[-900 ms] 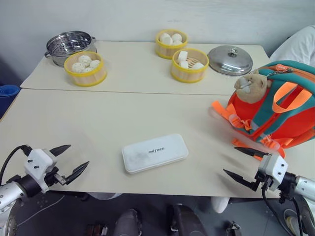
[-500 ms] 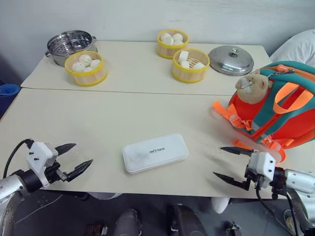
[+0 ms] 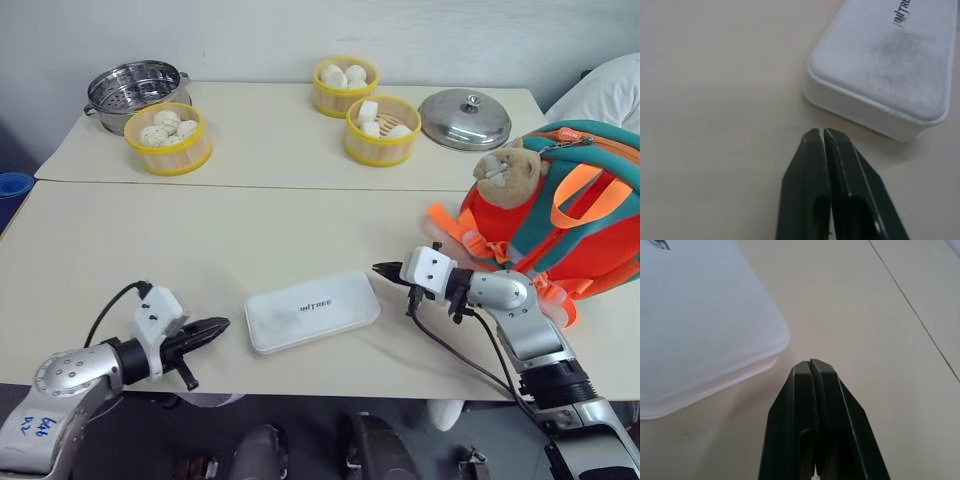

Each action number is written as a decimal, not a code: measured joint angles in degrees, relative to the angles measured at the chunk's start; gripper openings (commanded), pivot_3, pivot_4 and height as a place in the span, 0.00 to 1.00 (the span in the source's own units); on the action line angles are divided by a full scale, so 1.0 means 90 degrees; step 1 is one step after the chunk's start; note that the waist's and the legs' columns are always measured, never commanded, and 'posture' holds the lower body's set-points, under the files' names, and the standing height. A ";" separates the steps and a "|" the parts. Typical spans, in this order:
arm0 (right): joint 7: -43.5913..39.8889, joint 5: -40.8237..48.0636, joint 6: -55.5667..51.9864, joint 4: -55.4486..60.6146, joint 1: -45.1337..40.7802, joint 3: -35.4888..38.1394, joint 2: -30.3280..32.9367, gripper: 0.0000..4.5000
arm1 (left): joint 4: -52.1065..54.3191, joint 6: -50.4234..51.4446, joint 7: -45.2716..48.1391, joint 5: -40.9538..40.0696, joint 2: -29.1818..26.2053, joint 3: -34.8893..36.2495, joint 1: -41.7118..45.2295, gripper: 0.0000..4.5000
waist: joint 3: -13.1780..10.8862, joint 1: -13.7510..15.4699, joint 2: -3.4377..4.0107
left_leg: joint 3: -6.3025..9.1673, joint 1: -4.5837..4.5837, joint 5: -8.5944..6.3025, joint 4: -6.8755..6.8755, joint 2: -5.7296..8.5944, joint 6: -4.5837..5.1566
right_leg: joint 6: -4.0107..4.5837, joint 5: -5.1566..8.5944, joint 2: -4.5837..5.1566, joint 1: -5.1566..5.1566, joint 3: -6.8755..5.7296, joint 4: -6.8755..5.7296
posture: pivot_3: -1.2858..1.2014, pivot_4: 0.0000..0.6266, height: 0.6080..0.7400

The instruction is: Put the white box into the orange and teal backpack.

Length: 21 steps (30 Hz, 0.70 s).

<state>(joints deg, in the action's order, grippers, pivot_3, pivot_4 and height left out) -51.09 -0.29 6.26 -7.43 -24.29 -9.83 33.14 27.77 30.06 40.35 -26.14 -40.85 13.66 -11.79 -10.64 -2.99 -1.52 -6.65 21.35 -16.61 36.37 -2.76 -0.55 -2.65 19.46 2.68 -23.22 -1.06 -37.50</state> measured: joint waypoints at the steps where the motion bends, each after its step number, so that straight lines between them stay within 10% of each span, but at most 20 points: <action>1: -0.0065 0.0002 -0.0031 0.0018 0.0038 -0.0087 -0.0005 0.00 | 0.0030 0.0059 -0.0090 0.0016 0.0057 -0.0088 0.0039 0.01 | 0.0000 0.0000 0.0000 | 0.0000 -0.0001 0.0001 0.0000 0.0000 0.0001 | 0.0000 0.0000 -0.0001 0.0000 0.0000 -0.0003 | 0.52 0.24 1.00; 21: -0.0896 0.0849 -0.1874 0.2288 0.2020 0.0457 0.1023 0.00 | -0.0672 0.0119 0.0121 0.0695 0.0195 -0.1405 0.1439 0.01 | 0.0005 0.0153 -0.0008 | 0.0002 -0.0016 0.0006 0.0005 0.0003 0.0023 | -0.0001 -0.0001 -0.0003 0.0010 0.0004 -0.0025 | 0.52 0.24 1.00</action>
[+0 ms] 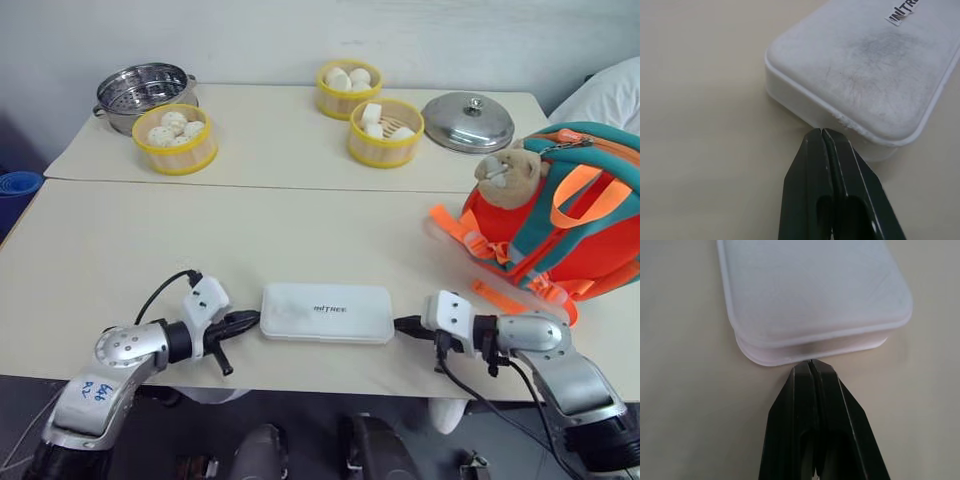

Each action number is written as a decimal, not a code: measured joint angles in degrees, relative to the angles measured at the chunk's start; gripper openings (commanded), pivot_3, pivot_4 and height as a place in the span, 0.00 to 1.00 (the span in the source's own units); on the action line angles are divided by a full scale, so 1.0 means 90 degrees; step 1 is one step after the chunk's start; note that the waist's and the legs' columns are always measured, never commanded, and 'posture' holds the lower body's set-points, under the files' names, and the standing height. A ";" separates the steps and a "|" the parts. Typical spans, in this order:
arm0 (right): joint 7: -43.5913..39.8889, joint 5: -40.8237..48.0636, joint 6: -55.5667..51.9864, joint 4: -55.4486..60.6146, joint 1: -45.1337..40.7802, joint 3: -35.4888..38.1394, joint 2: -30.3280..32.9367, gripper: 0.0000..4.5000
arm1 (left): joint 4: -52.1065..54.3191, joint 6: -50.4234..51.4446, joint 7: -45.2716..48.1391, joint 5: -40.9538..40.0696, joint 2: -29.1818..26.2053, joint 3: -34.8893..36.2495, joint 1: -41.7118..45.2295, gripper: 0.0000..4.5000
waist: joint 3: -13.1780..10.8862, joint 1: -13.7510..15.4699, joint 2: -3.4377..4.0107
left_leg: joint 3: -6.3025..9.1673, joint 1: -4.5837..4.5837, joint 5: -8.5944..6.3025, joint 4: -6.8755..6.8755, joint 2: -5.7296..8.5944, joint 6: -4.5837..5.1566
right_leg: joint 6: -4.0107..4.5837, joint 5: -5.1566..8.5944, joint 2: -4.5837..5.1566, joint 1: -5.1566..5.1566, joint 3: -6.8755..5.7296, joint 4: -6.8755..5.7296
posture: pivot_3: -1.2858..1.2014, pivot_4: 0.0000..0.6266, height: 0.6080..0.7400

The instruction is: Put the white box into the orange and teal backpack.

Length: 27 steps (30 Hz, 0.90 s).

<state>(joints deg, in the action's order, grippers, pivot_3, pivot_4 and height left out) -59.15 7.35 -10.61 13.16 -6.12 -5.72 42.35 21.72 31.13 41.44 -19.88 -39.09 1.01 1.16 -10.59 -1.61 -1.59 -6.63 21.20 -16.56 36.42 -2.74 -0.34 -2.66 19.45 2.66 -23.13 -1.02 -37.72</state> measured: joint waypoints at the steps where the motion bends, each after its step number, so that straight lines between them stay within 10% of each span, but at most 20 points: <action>1: 0.0006 0.0000 -0.0024 0.0033 0.0034 0.0014 0.0023 0.00 | -0.0007 -0.0008 0.0006 0.0023 -0.0001 -0.0029 0.0020 0.01 | 0.0003 0.0001 -0.0004 | 0.0001 0.0000 0.0000 0.0000 -0.0001 0.0000 | 0.0000 0.0000 0.0000 0.0002 0.0000 0.0000 | 0.52 0.24 1.00; 18: -0.0271 0.0004 0.0227 -0.0383 0.0170 0.0540 0.0970 0.00 | -0.2421 0.5694 0.1047 -0.2460 -0.1300 0.0562 0.2614 0.99 | -0.0003 -0.0016 -0.0013 | 0.0014 -0.0008 0.0027 0.0014 0.0002 -0.0043 | -0.0001 0.0001 -0.0015 0.0010 -0.0002 -0.0007 | 0.52 0.24 1.00; 27: -0.0151 -0.0145 -0.0106 -0.0172 -0.0323 -0.0056 0.0478 0.00 | -0.3251 0.6088 0.0851 -0.2407 -0.0563 0.0334 0.3416 0.99 | 0.0002 0.0007 -0.0010 | 0.0028 -0.0013 0.0025 0.0063 -0.0003 -0.0043 | -0.0001 0.0001 -0.0014 0.0036 -0.0007 -0.0024 | 0.52 0.24 1.00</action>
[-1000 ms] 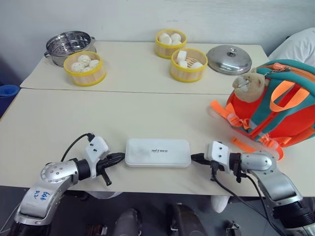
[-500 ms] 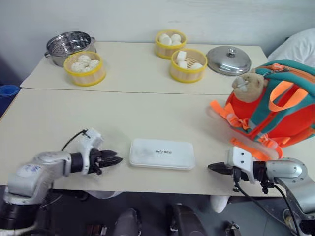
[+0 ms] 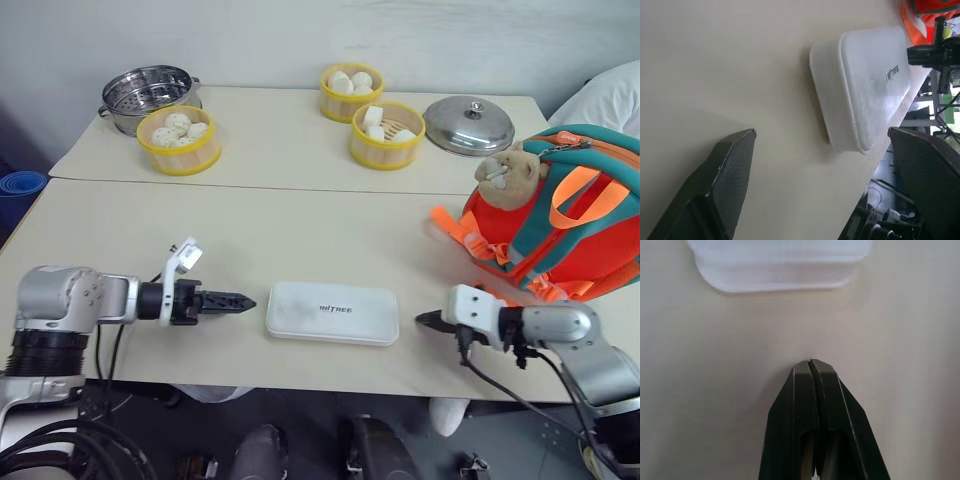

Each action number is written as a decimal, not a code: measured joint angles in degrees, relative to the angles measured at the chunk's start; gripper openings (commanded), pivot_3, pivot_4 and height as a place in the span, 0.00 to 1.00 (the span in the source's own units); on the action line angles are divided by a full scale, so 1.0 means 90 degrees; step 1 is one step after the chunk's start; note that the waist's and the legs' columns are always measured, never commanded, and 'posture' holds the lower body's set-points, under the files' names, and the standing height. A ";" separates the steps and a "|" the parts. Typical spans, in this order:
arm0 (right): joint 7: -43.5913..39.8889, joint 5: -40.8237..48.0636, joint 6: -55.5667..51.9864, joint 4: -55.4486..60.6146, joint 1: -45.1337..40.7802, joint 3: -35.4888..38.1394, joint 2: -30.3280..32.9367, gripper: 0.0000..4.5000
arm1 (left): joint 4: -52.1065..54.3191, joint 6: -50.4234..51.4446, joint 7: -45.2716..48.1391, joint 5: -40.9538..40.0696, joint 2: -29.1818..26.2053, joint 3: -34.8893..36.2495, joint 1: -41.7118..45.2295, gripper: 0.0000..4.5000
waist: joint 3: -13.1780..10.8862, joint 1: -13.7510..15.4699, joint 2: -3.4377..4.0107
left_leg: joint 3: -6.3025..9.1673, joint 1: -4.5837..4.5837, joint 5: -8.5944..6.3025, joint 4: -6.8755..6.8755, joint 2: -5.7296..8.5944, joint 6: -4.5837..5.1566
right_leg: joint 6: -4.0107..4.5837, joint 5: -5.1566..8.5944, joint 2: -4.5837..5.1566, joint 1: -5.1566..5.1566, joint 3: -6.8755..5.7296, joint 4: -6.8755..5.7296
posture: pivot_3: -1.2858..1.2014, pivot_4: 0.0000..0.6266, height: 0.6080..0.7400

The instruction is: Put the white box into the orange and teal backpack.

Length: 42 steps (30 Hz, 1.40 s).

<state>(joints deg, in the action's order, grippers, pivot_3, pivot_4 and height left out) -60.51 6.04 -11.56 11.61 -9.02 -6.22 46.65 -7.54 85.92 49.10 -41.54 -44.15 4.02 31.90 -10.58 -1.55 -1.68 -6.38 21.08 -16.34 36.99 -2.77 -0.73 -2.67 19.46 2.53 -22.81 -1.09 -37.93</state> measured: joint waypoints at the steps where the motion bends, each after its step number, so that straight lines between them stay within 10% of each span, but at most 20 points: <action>1: 0.0001 -0.0001 -0.0135 0.0104 -0.0072 -0.0148 -0.0082 0.00 | -0.0017 0.0090 -0.0092 0.0001 0.0155 0.0021 0.0081 0.99 | 0.0001 0.0012 0.0002 | 0.0003 0.0002 -0.0002 0.0005 0.0002 0.0003 | -0.0001 0.0000 0.0002 0.0001 -0.0002 0.0000 | 0.52 0.24 1.00; 20: 0.0254 -0.0443 -0.0523 0.0110 -0.0643 -0.0587 -0.0396 0.00 | -0.1288 0.0548 -0.1151 -0.0875 0.1215 -0.0180 0.1001 0.99 | 0.0013 0.0166 0.0016 | 0.0015 0.0002 -0.0016 0.0024 0.0014 0.0015 | -0.0012 -0.0003 0.0016 0.0023 -0.0011 0.0011 | 0.52 0.24 1.00; 34: 0.0617 -0.0179 -0.0387 0.0201 0.0015 -0.0074 -0.0692 0.00 | -0.1663 0.0691 -0.1426 -0.1911 0.1603 -0.0295 0.1004 0.27 | 0.0014 0.0158 0.0010 | 0.0022 0.0012 -0.0016 0.0025 0.0012 0.0012 | -0.0014 -0.0003 0.0014 0.0023 -0.0019 0.0018 | 0.52 0.24 1.00; 42: 0.0999 0.1115 -0.0359 0.1101 0.2360 0.2204 -0.0930 0.58 | 0.0446 -0.1670 -0.0036 -0.1296 0.1015 -0.0159 -0.0411 0.27 | 0.0006 0.0124 0.0014 | 0.0015 0.0015 -0.0017 0.0006 0.0001 -0.0007 | -0.0012 0.0003 0.0003 0.0014 -0.0016 0.0030 | 0.52 0.24 1.00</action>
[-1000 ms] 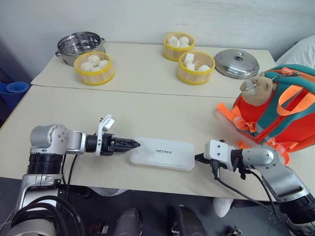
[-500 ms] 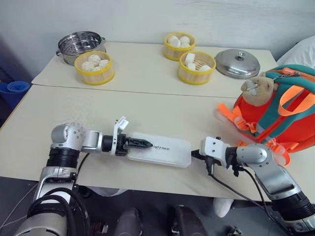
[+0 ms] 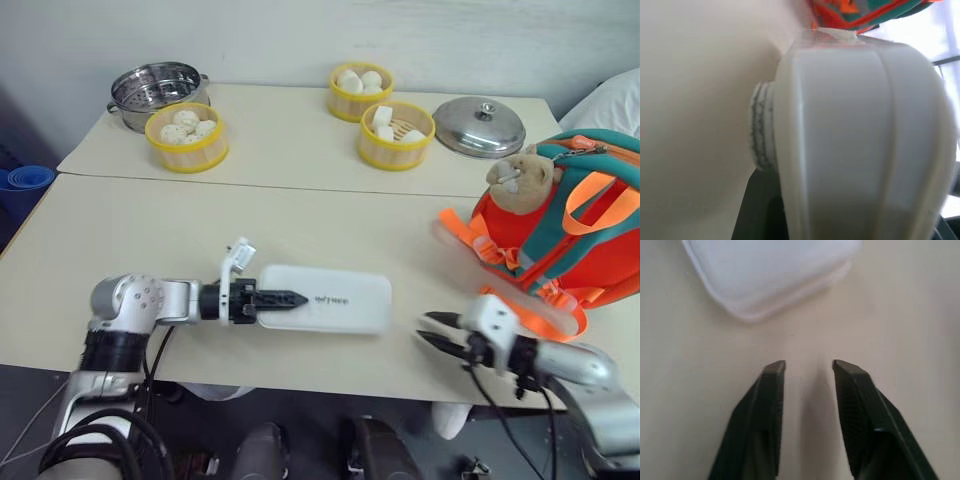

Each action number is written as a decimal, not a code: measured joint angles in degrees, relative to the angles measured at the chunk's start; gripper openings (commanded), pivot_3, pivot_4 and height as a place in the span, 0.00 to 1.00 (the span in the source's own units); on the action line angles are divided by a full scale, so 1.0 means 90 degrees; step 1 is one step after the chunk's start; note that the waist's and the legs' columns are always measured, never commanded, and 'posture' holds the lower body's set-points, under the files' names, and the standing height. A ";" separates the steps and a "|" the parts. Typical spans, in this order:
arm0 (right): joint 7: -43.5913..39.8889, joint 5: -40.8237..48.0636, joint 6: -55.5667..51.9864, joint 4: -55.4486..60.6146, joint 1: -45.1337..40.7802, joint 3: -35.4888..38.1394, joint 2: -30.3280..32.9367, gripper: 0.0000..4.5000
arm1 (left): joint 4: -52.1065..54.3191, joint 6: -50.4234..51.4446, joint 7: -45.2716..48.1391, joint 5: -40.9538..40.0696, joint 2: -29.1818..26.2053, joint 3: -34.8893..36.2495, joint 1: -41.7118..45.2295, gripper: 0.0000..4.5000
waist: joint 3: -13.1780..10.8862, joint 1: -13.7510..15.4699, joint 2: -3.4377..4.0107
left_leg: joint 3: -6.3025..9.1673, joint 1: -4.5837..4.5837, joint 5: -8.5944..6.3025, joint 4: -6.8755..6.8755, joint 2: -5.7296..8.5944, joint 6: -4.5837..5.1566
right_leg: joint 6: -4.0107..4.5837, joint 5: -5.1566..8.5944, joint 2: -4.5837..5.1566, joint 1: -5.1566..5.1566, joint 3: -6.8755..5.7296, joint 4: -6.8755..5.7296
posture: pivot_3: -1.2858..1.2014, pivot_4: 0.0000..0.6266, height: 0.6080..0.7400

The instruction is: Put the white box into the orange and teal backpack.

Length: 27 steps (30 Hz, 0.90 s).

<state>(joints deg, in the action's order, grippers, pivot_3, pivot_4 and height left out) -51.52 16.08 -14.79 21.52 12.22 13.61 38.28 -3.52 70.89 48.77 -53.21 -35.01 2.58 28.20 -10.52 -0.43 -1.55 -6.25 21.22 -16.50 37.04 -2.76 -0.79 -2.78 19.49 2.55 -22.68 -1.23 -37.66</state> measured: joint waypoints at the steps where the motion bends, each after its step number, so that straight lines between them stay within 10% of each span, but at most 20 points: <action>1: 0.0051 0.0198 -0.0001 0.0114 0.0291 0.0365 -0.0132 0.64 | 0.0183 -0.0540 0.0355 0.0177 -0.0110 0.0017 -0.0210 0.27 | 0.0000 -0.0001 0.0000 | 0.0000 -0.0005 0.0002 -0.0004 -0.0001 -0.0003 | 0.0002 0.0001 -0.0001 0.0003 0.0000 0.0000 | 0.52 0.24 1.00; 6: 0.0469 0.1117 0.0113 0.0443 0.1275 0.1928 -0.0854 1.00 | 0.0379 -0.2568 0.1579 0.1019 -0.0223 -0.0174 -0.0625 0.27 | 0.0000 0.0018 0.0002 | 0.0002 -0.0009 -0.0022 -0.0005 0.0000 0.0040 | 0.0005 0.0001 0.0001 0.0009 0.0003 0.0000 | 0.52 0.24 1.00; 16: 0.1455 0.1900 -0.0082 0.0246 0.0383 0.2991 -0.0706 1.00 | 0.0366 -0.3782 0.2442 0.1678 -0.0324 -0.0325 -0.0889 0.27 | -0.0003 -0.0187 0.0007 | -0.0010 -0.0012 -0.0044 -0.0004 -0.0006 0.0065 | 0.0003 0.0000 -0.0002 0.0006 0.0016 0.0000 | 0.52 0.24 1.00; 23: 0.1419 0.2039 -0.0335 -0.0976 -0.1667 0.1863 -0.0601 1.00 | 0.0661 -0.3029 0.2271 0.1379 -0.0450 -0.0095 -0.1036 0.27 | -0.0012 -0.0169 0.0020 | -0.0009 -0.0001 -0.0043 -0.0003 -0.0004 0.0065 | 0.0001 0.0000 -0.0003 -0.0006 0.0016 -0.0003 | 0.52 0.24 1.00; 27: 0.0943 0.1900 -0.0298 -0.2000 -0.2994 0.0998 -0.0582 0.78 | 0.0836 -0.2581 0.2098 0.1009 -0.0673 0.0476 -0.1254 0.27 | -0.0016 -0.0237 0.0025 | -0.0010 -0.0002 -0.0042 -0.0001 -0.0004 0.0066 | 0.0001 0.0000 -0.0003 -0.0009 0.0016 -0.0008 | 0.52 0.24 1.00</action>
<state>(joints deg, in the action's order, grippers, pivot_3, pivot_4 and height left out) -43.04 33.18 -17.48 3.52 -14.73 22.60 33.04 4.01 47.66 67.66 -44.13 -41.08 6.87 16.91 -10.67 -2.56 -1.33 -6.34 21.21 -16.88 37.03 -2.79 -0.20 -2.78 19.49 2.53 -22.77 -1.08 -37.73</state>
